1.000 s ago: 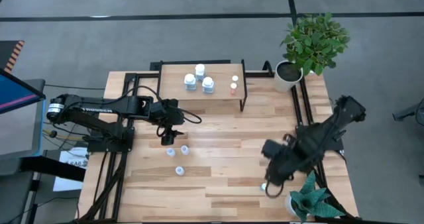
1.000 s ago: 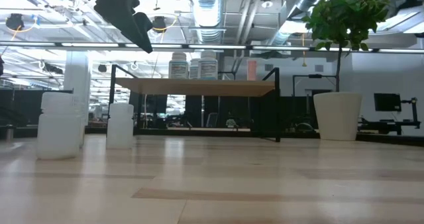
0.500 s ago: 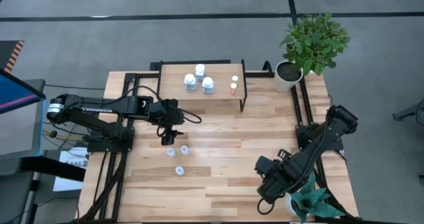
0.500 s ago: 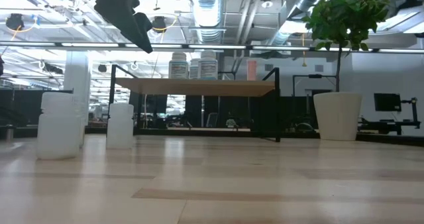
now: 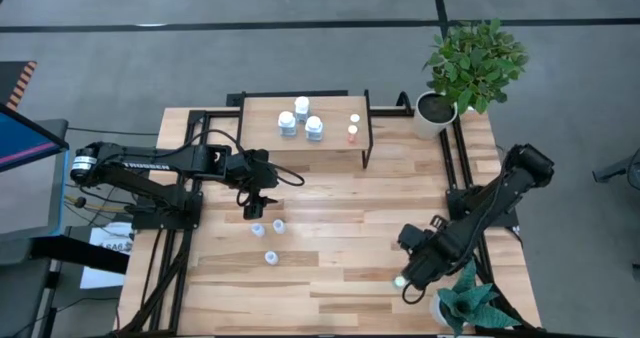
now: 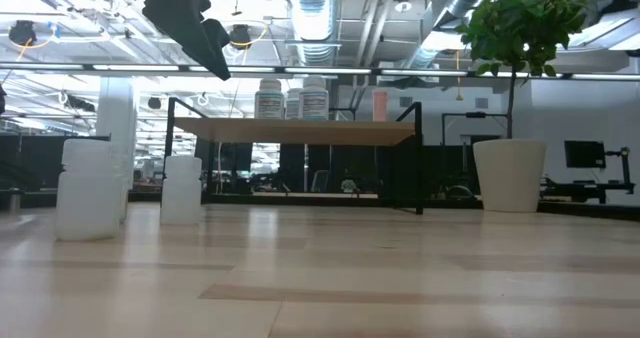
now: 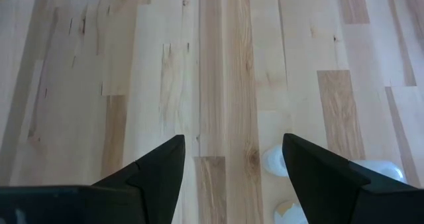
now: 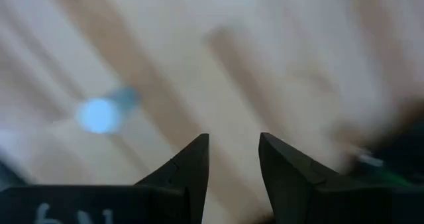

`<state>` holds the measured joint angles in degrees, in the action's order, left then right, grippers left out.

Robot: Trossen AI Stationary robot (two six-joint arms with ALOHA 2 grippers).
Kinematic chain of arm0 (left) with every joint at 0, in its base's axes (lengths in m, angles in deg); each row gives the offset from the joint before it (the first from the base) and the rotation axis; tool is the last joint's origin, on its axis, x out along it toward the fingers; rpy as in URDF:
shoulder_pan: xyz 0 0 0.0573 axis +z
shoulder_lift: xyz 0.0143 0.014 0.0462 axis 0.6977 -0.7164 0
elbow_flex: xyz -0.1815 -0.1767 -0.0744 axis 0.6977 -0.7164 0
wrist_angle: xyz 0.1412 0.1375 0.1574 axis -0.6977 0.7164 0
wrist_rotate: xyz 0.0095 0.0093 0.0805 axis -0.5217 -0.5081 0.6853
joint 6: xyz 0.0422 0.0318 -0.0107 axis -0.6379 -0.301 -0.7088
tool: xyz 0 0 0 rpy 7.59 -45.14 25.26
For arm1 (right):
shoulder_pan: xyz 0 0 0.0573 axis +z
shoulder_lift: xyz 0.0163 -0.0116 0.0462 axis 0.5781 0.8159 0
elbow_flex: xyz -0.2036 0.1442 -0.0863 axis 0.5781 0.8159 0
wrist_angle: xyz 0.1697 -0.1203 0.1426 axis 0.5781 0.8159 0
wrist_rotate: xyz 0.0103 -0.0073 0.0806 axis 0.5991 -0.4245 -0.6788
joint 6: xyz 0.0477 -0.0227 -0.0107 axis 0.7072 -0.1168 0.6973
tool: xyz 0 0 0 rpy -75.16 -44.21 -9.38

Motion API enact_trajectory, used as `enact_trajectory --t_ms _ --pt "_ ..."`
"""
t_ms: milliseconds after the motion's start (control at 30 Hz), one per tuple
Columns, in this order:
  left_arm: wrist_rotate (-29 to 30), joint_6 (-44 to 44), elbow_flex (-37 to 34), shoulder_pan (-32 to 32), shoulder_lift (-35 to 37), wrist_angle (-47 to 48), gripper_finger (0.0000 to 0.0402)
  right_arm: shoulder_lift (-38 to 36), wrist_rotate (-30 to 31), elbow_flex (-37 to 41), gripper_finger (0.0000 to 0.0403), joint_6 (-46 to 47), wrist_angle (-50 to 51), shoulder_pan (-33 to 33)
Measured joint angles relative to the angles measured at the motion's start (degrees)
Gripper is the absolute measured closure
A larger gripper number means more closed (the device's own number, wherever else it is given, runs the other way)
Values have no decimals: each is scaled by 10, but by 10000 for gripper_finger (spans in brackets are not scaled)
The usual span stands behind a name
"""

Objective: Pick and place medicine bottles onto shelf by color
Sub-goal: Put the blue pill bottle on the shelf

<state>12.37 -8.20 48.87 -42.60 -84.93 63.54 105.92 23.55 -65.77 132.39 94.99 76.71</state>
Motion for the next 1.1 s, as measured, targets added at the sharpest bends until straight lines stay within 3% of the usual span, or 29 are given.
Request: enact_trajectory --t_ms 133,400,800,1100 --pt "0 0 0 0 0 0 160 -13 -12 41 257 6 -89 0" --pt "0 -1 0 0 0 0 160 -13 -10 42 250 40 -180 0" --pt "0 -2 0 0 0 0 160 -1 -13 41 157 77 -182 -2" --pt "0 -11 0 0 0 0 160 44 -41 41 158 81 -218 6"
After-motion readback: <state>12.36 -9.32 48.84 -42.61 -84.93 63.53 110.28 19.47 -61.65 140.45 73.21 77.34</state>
